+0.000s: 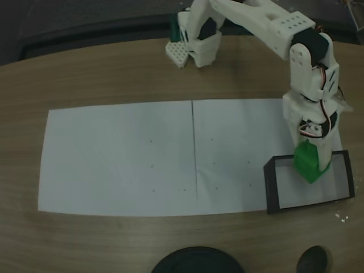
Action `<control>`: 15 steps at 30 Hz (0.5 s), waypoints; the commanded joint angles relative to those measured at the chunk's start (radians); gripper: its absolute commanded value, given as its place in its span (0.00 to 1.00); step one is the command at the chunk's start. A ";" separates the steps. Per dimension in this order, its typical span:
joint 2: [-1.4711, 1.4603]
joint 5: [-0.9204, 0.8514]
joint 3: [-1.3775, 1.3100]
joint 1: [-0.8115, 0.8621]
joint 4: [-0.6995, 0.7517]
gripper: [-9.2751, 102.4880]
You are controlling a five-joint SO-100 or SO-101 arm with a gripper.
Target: Grab a green square and put it in the box.
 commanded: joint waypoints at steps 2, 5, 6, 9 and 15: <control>-0.009 -0.002 -0.061 -0.002 -0.018 0.22; -0.028 0.032 -0.061 0.000 -0.025 0.24; -0.028 0.063 -0.061 0.003 -0.028 0.28; -0.021 0.087 -0.061 0.006 -0.028 0.40; -0.017 0.087 -0.064 0.008 -0.020 0.39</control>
